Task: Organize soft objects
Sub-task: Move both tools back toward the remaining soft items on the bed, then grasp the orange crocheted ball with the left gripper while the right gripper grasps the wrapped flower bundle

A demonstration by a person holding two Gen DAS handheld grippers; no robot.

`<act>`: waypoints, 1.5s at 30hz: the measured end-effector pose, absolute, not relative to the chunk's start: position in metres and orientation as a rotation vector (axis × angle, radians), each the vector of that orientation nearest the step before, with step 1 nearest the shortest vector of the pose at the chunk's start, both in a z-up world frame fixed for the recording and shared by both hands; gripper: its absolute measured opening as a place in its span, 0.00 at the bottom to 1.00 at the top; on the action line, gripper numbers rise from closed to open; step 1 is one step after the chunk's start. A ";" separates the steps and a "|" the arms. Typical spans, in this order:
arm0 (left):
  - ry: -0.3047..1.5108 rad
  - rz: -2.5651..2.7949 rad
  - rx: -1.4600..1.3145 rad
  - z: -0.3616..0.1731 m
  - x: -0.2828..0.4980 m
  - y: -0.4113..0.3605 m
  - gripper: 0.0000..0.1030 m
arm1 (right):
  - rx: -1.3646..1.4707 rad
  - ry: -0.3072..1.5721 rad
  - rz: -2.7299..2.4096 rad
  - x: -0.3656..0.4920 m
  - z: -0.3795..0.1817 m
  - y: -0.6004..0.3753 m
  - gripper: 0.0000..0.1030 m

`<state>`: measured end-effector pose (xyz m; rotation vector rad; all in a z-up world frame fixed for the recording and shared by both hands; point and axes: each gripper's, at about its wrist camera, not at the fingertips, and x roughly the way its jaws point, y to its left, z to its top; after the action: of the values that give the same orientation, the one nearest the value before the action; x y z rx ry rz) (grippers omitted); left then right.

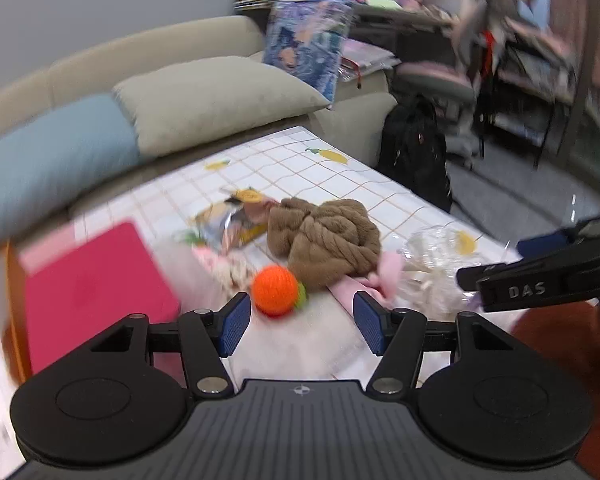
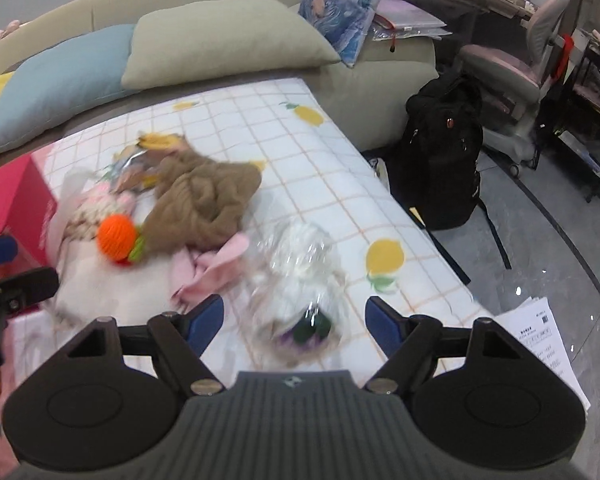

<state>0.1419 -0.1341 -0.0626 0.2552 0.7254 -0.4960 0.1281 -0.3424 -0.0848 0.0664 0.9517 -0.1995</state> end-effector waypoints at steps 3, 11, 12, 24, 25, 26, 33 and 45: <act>0.716 -0.487 0.401 -0.076 0.159 -0.151 0.67 | 0.083 0.967 -0.216 0.140 -0.093 -0.347 0.73; 0.760 -0.477 0.600 -0.115 0.184 -0.175 0.65 | 0.187 1.042 -0.236 0.154 -0.111 -0.362 0.68; 0.769 -0.471 0.608 -0.118 0.188 -0.178 0.64 | 0.198 1.059 -0.242 0.156 -0.114 -0.364 0.67; 0.811 -0.446 0.653 -0.144 0.203 -0.192 0.58 | 0.244 1.125 -0.262 0.163 -0.127 -0.368 0.55; 0.816 -0.447 0.650 -0.145 0.203 -0.192 0.53 | 0.245 1.126 -0.257 0.163 -0.127 -0.368 0.52; 0.814 -0.450 0.646 -0.146 0.203 -0.192 0.51 | 0.245 1.125 -0.255 0.163 -0.127 -0.368 0.50; 0.741 -0.461 0.599 -0.136 0.189 -0.183 0.45 | 0.231 1.095 -0.252 0.158 -0.123 -0.366 0.37; 0.751 -0.433 0.353 -0.091 0.133 -0.145 0.45 | 0.234 1.028 -0.231 0.140 -0.103 -0.363 0.31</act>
<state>0.1333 -0.1454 -0.0908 0.3526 0.7514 -0.4333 0.1401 -0.3630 -0.1034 0.2337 1.0280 -0.2315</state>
